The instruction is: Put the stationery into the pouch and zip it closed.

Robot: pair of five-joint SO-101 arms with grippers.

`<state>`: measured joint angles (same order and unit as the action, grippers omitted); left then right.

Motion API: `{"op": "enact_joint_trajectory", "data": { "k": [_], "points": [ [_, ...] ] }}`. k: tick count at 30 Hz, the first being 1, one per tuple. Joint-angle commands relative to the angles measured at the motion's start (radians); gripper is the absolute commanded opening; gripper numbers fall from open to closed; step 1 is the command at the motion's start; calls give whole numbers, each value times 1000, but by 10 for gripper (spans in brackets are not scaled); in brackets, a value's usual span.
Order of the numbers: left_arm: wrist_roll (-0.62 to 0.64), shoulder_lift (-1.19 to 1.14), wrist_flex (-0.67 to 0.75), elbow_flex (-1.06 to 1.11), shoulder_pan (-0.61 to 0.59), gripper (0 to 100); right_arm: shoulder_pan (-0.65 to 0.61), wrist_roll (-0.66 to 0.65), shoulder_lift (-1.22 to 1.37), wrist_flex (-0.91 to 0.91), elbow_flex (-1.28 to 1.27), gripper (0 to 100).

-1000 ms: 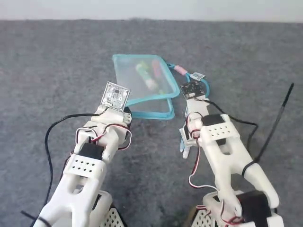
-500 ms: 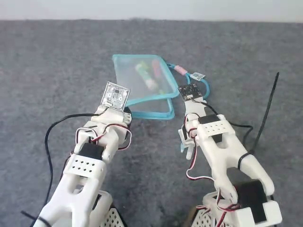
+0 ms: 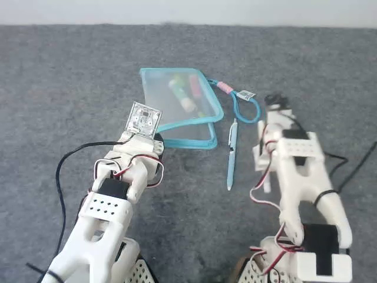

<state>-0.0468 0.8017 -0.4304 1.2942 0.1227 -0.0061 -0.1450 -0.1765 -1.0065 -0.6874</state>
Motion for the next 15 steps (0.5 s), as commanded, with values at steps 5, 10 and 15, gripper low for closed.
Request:
{"op": "enact_joint_trajectory", "data": {
  "k": [5,10,15],
  "points": [
    [-11,6,26,-2,11,12,58,-28,-8,-22,126,24],
    [-11,6,26,-1,8,12,25,-25,-8,-30,123,114],
    [-11,6,26,-1,8,12,28,-25,42,-25,123,190]
  ]
}}
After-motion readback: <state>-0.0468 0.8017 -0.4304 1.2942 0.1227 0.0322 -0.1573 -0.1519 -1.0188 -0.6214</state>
